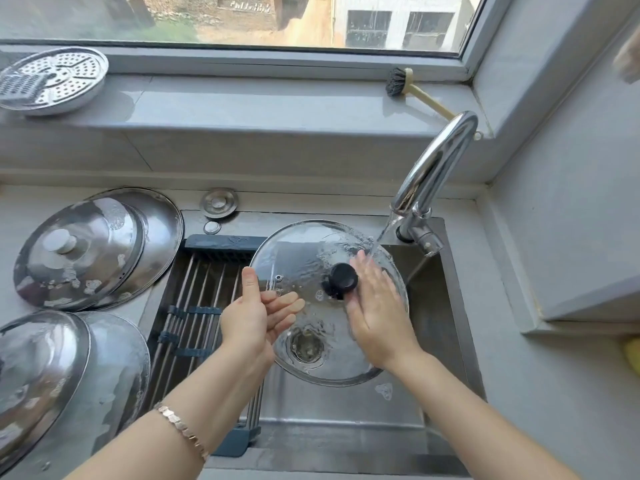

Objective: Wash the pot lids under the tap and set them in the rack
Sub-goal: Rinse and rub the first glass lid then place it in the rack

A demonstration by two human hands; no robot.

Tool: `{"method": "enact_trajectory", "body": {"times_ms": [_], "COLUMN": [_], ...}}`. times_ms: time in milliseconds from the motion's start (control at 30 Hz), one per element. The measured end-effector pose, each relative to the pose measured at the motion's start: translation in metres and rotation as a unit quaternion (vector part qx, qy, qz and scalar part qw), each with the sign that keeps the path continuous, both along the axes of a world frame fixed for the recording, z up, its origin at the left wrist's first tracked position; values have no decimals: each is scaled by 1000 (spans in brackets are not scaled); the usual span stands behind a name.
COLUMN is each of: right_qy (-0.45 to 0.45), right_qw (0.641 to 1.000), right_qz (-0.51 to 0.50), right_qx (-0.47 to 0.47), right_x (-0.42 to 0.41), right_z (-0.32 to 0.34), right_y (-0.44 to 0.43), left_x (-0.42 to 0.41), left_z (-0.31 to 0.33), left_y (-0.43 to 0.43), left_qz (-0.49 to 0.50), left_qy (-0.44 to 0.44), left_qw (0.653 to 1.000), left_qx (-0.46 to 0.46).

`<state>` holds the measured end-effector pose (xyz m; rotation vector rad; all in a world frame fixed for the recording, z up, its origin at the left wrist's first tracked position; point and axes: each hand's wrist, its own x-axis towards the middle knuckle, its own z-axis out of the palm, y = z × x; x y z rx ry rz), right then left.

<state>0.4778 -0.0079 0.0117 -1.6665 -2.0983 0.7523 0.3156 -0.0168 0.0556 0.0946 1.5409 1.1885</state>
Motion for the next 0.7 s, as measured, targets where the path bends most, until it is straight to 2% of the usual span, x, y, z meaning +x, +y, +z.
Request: {"method": "enact_trajectory", "body": {"times_ms": [100,167,233,300,367,400,467,533,567,633,700], "right_qy": [2,-2,37,82,89,87,50,-34,-62,-92,-118], "right_qw": [998,999,992,993,993,992,986,964,957,974,986], "right_qz": [-48,34,116,83,25,39,144,261,284,207,109], "right_qx": [-30,11,17,-34,-77,-83,-68,-27,-6,-2,-49], "right_x": [19,19,24,34,34,26,1,-15,-15,-11,-15], "right_z": [0,3,1,3,9,16,35,45,46,45,44], "right_y": [22,19,14,18,27,30,26,20,19,24,27], "left_x": [-2,-3,-5,-5,1,5,13,16,17,17,19], "left_z": [-1,0,2,3,3,3,4,6,7,8,9], "left_y": [-7,-9,-9,-10,-12,-13,-14,-14,-13,-10,-7], "left_qz": [-19,-32,-45,-65,-88,-99,-117,-130,-131,-124,-115], "left_qy": [14,18,26,39,45,45,58,89,97,99,102], "left_qw": [1000,999,999,997,995,994,991,987,986,987,988], "left_qx": [-2,0,-2,-4,-7,-6,1,11,17,27,29]}}
